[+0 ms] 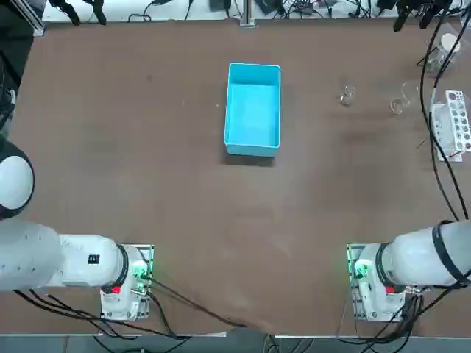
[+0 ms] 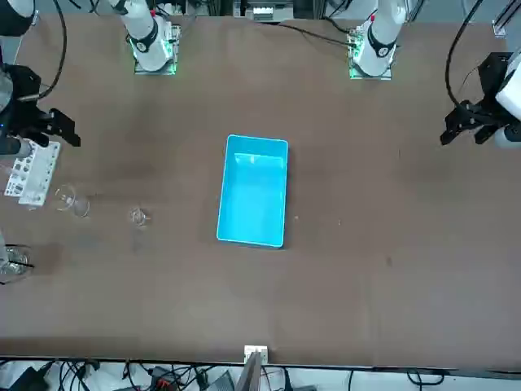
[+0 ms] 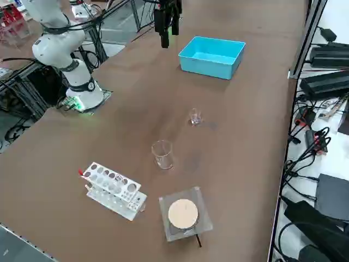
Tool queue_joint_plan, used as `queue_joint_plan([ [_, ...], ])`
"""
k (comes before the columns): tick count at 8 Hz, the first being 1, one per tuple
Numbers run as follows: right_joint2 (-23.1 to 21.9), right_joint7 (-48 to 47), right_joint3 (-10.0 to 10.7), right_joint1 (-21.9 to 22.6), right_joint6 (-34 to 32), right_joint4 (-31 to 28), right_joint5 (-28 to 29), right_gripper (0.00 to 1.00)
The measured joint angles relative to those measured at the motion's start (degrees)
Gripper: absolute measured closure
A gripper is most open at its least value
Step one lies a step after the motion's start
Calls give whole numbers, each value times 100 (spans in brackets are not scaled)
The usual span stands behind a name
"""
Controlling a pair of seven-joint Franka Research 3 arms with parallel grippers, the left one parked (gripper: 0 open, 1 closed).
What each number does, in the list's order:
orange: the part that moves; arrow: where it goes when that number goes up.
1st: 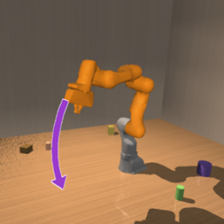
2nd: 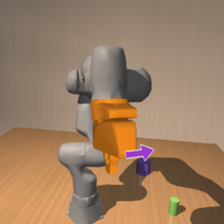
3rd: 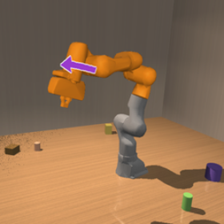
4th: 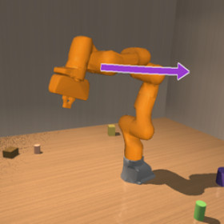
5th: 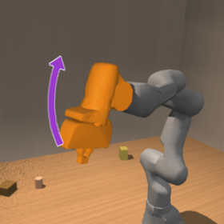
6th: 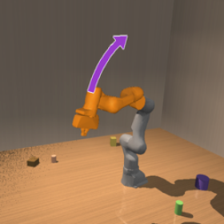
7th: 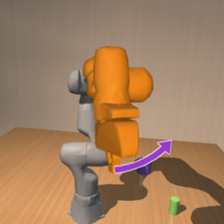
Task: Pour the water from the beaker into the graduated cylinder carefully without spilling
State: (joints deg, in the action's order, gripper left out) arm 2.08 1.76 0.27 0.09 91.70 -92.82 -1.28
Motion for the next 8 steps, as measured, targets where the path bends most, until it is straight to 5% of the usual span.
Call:
queue_joint_plan([
  [8,103,25,3,-55,-130,76,-3,0],
])
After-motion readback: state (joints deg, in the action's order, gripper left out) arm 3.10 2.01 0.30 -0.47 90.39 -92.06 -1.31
